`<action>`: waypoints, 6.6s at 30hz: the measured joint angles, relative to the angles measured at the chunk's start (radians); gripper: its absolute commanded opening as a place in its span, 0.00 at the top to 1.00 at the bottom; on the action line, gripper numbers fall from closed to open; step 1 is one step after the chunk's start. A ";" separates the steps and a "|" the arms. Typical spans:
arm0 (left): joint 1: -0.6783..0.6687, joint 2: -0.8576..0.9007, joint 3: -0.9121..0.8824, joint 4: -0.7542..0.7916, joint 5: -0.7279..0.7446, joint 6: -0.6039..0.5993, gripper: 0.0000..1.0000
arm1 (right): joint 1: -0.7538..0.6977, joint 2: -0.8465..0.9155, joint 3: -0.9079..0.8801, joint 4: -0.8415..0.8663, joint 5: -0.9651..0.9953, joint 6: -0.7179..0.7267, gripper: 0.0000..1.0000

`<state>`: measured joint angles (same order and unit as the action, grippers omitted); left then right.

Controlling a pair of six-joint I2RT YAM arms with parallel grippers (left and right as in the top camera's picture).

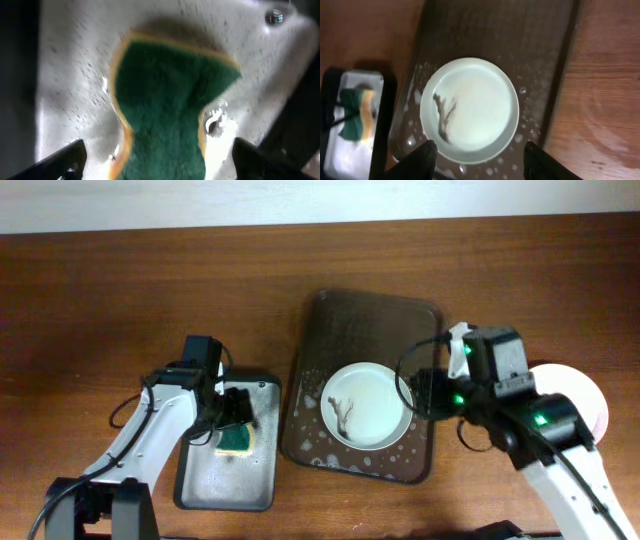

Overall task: Clean dirty plates on tray and stack at the side
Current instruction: 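Reach the right gripper to the last white plate on the tray, then lift the sponge from the grey tray with the left gripper toward the plate, then scrub the plate held by the right gripper with the sponge, then return the sponge to the grey tray with the left gripper, then lift the cleaned plate upright off the brown tray with the right gripper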

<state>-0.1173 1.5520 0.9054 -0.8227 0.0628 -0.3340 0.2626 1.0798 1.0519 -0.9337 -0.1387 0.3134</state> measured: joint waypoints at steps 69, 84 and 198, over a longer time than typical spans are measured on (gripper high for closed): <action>-0.523 0.418 0.478 0.116 0.227 -0.004 1.00 | -0.098 0.712 -0.024 0.157 -0.073 -0.078 0.96; -0.628 0.565 0.623 -0.224 -0.265 -0.150 1.00 | -0.073 0.725 -0.024 0.179 -0.172 0.050 0.96; -0.021 0.006 0.000 -0.050 -0.013 0.032 0.00 | 0.816 0.147 -0.027 -0.058 1.389 -0.139 0.96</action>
<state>-0.1379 1.5578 0.9051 -0.8730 0.0494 -0.3019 1.0790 1.2266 1.0245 -0.9916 1.2503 0.1745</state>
